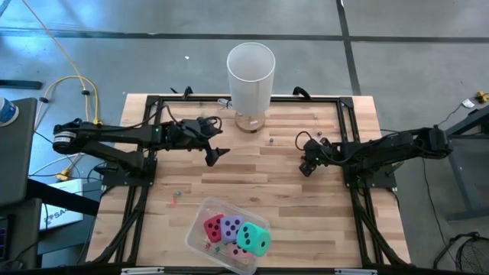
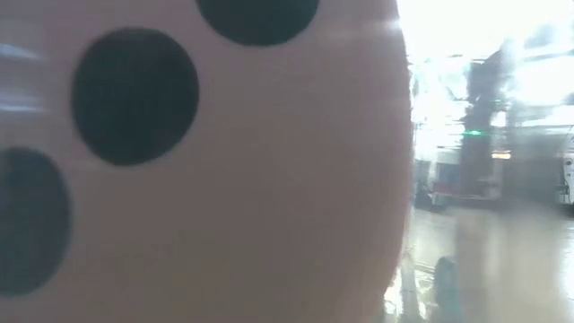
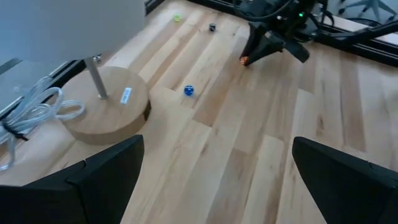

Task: Pick & Place Dice
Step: Put the small orange dice into the transparent bin

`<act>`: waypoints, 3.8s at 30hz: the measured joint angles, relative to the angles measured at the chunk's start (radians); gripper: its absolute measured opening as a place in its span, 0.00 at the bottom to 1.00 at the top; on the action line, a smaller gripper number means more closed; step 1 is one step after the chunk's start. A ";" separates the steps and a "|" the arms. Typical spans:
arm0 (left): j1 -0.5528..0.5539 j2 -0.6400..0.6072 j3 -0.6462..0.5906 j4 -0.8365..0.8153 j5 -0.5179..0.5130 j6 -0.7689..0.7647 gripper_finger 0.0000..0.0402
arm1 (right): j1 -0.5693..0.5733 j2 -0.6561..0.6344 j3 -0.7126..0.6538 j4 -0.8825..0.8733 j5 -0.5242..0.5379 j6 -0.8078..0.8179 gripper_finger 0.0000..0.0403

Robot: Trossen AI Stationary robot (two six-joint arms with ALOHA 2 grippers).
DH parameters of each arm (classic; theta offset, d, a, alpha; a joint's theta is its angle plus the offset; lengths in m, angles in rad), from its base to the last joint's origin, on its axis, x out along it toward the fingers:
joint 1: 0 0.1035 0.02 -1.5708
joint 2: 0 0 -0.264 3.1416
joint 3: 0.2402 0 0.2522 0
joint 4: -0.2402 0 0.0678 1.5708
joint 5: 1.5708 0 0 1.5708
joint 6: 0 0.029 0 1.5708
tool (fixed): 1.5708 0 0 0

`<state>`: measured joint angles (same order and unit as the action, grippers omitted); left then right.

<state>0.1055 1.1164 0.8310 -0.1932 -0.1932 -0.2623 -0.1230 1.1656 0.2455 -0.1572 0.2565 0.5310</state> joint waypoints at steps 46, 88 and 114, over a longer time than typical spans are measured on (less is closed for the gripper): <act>-0.119 -0.195 0.000 -0.074 0.085 0.138 1.00 | 0.320 0.001 0.340 0.213 0.484 -0.597 0.09; -0.371 -0.534 -0.291 -0.086 0.087 0.003 1.00 | 0.559 0.891 1.616 -0.095 -0.018 -0.575 0.09; -0.481 -0.534 -0.291 -0.035 0.056 -0.042 1.00 | 0.568 0.918 1.616 -0.115 -0.125 -0.377 0.51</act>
<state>-0.3752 0.5823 0.5400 -0.2279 -0.1373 -0.3040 0.4449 2.0834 1.8618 -0.2724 0.1318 0.1543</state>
